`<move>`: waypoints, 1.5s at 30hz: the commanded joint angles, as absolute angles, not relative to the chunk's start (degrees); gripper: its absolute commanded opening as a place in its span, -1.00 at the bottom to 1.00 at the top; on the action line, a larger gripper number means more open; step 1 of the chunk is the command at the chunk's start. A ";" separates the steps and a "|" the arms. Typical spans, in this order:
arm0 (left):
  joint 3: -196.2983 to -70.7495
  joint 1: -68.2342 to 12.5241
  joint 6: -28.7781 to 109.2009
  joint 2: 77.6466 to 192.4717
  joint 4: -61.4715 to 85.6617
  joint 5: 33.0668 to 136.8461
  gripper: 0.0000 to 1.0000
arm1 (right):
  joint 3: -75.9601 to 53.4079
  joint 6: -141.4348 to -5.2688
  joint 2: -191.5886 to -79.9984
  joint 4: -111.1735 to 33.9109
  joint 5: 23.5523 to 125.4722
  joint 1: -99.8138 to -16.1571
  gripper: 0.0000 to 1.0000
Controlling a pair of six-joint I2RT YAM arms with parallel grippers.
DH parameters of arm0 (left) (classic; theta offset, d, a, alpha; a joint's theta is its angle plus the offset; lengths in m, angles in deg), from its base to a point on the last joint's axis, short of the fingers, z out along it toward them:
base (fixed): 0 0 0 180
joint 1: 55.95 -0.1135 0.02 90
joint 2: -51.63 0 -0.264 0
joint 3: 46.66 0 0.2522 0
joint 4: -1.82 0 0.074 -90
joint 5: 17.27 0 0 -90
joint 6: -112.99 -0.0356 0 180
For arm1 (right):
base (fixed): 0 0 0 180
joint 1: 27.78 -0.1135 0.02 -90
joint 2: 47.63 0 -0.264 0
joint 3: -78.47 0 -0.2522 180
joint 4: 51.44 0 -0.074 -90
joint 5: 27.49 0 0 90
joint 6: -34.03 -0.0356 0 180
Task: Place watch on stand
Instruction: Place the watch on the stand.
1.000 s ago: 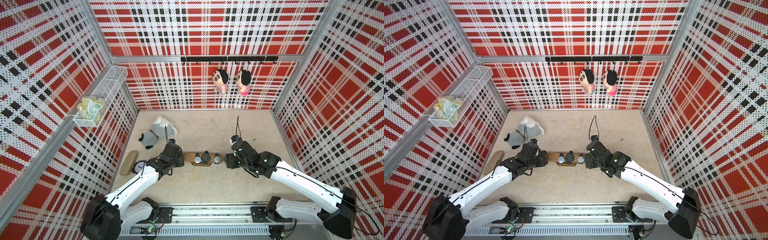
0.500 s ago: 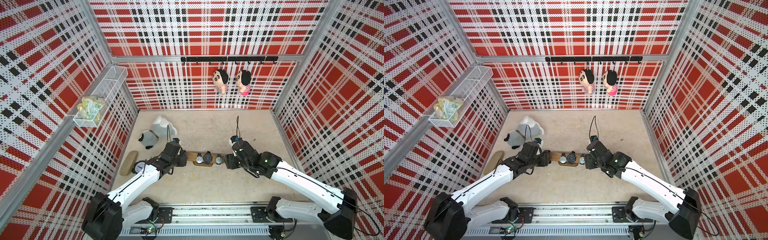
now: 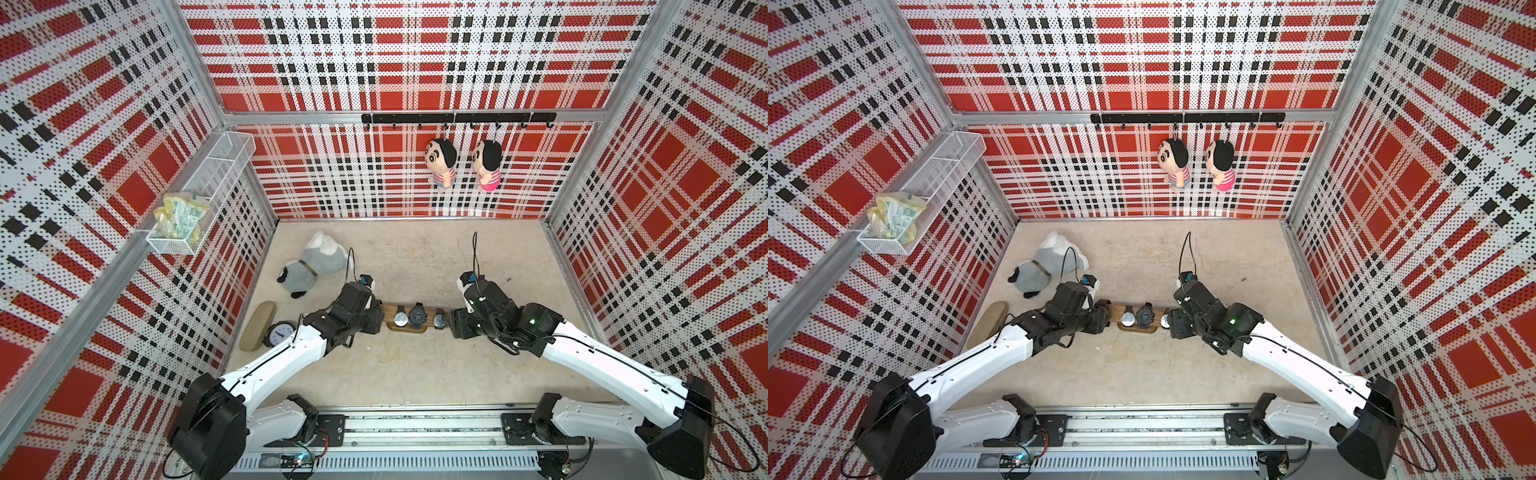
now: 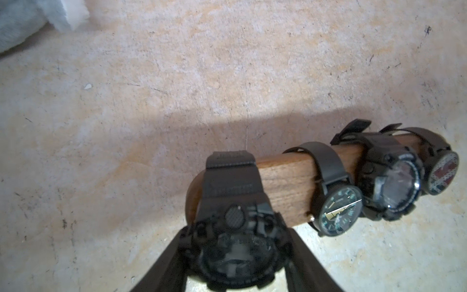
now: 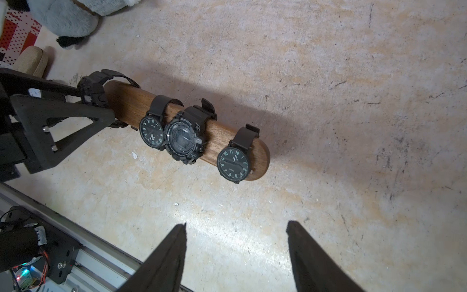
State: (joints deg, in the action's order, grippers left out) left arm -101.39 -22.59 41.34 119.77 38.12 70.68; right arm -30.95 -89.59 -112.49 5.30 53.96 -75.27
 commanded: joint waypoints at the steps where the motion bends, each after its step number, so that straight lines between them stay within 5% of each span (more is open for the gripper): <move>1: -103.66 -21.38 39.61 120.23 36.43 69.73 -0.02 | -30.97 -88.56 -111.79 4.31 55.04 -75.03 0.34; 14: -105.79 -17.66 37.67 123.60 37.03 69.32 0.15 | -30.64 -88.05 -112.70 4.67 55.57 -74.98 0.34; 31: -105.77 -16.01 40.34 122.18 36.98 68.93 0.61 | -30.79 -88.05 -112.68 4.87 55.57 -74.98 0.35; 39: -105.65 -15.71 41.98 111.51 34.02 60.52 0.76 | -30.75 -88.05 -112.23 4.14 51.54 -74.64 0.43; 45: -96.50 -15.92 35.76 95.72 16.31 45.59 0.96 | -34.08 -79.60 -109.52 -4.99 37.89 -72.65 0.75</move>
